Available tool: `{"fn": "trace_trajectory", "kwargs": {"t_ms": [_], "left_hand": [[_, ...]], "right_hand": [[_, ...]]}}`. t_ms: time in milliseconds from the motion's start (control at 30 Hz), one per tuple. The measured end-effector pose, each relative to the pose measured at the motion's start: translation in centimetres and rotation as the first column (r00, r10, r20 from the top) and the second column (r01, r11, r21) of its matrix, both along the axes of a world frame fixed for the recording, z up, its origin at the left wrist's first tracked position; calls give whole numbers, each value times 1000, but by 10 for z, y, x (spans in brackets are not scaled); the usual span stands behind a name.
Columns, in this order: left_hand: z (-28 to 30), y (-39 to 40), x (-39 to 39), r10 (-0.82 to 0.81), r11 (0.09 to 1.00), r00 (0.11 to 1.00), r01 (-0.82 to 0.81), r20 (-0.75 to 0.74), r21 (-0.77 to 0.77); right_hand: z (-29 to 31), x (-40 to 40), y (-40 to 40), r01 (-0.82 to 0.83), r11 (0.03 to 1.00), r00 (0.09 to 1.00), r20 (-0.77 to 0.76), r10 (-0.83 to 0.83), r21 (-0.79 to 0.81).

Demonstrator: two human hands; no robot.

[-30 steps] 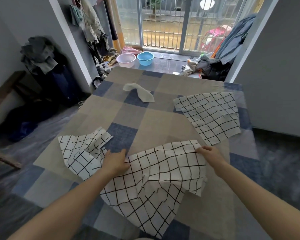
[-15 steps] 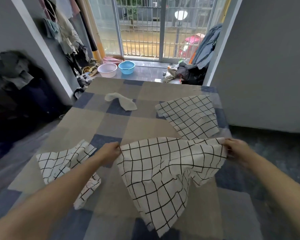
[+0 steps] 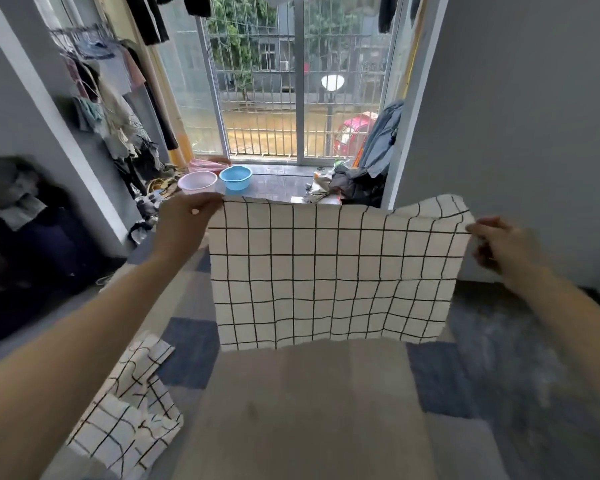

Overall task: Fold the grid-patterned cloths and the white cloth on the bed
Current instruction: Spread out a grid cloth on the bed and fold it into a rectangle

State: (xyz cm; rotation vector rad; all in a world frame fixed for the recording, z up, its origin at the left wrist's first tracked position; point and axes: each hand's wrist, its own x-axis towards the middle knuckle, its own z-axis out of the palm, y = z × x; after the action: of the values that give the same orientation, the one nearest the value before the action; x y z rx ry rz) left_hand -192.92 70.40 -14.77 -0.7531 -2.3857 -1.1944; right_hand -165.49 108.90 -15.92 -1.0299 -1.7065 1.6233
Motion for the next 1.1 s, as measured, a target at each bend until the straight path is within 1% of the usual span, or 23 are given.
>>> {"fn": "trace_trajectory", "kwargs": {"t_ms": [100, 167, 233, 300, 367, 433, 500, 567, 633, 667, 733, 800, 867, 967, 1100], "left_hand": [[0, -9, 3, -12, 1000, 985, 13, -172, 1], [-9, -22, 9, -38, 999, 955, 27, -295, -41], [-30, -39, 15, -103, 992, 937, 73, -333, -102], [-59, -59, 26, -180, 978, 923, 129, -341, -165], [-89, -78, 45, -244, 956, 921, 176, -303, -234], [-120, -98, 68, -316, 920, 919, 237, -234, -313], [-151, -116, 91, -419, 850, 894, 323, -161, -416], [-182, -130, 110, -499, 765, 861, 388, -94, -513], [-211, -141, 128, -541, 695, 841, 438, -14, -570], [-222, -145, 137, -556, 660, 830, 462, 29, -592], [-243, -151, 152, -576, 584, 809, 506, 115, -635], [-261, -157, 162, -572, 521, 799, 527, 183, -672], [-273, -162, 168, -545, 488, 807, 527, 229, -696], [-280, -166, 176, -491, 502, 823, 535, 285, -680], [-278, -166, 179, -441, 500, 836, 532, 328, -683]], "right_hand": [[-1, 14, -14, -40, 998, 998, -55, 38, -49], [-18, 23, -20, -55, 995, 997, -56, 50, -82], [-40, 32, -24, -66, 995, 997, -44, 63, -77], [-63, 44, -31, -100, 993, 994, 28, 102, -68], [-89, 59, -40, -87, 990, 990, 100, 98, -110], [-118, 72, -50, -46, 991, 975, 211, 71, -123], [-143, 83, -61, 18, 979, 954, 298, 44, -201], [-166, 97, -75, 31, 961, 911, 403, 85, -273], [-188, 110, -85, -37, 979, 831, 539, 141, -198], [-198, 116, -88, -98, 984, 784, 598, 167, -148], [-217, 125, -97, -198, 974, 704, 675, 222, -114], [-235, 132, -106, -216, 965, 663, 703, 258, -150], [-244, 138, -116, -190, 969, 668, 702, 246, -159], [-252, 147, -126, -154, 982, 687, 703, 183, -105], [-257, 157, -133, -148, 988, 680, 721, 135, -45]]}}
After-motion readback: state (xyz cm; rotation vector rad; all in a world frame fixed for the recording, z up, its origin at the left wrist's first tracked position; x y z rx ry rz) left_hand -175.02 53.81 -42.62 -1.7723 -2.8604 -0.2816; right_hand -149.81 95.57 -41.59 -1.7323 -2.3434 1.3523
